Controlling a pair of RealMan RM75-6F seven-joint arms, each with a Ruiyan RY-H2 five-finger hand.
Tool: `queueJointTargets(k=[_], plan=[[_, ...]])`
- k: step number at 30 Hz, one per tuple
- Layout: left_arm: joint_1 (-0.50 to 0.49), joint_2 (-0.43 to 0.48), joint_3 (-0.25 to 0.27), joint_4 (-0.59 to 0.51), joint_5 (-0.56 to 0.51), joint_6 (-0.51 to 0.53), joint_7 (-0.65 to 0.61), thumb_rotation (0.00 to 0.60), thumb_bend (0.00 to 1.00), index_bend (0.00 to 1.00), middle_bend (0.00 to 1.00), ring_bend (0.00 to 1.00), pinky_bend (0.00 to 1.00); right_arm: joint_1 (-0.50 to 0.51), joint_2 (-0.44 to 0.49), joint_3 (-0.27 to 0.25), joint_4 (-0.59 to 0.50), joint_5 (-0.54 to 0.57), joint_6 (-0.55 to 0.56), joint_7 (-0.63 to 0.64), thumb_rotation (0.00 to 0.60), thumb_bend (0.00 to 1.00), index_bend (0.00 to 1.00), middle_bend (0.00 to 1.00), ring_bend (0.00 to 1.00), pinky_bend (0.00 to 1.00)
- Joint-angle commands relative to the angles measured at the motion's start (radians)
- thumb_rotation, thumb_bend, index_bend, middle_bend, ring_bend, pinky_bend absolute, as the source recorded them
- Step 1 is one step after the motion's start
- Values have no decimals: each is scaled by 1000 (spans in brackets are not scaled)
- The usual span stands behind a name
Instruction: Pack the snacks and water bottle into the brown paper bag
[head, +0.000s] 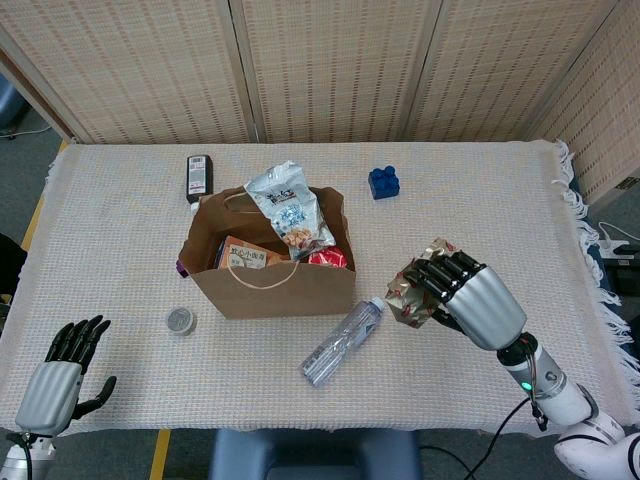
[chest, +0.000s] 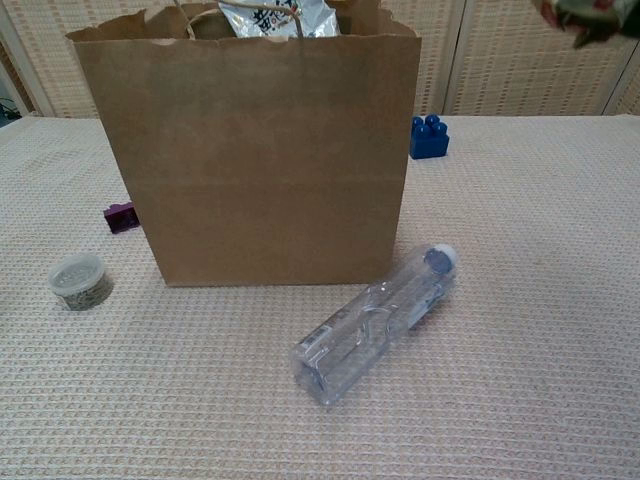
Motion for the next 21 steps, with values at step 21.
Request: queueJointTargets(k=[21], plan=[[2, 29, -10, -3, -13, 11, -71, 600, 364, 0, 0, 0, 28, 360, -548, 367, -42, 532, -167, -517, 600, 457, 604, 511, 541, 617]])
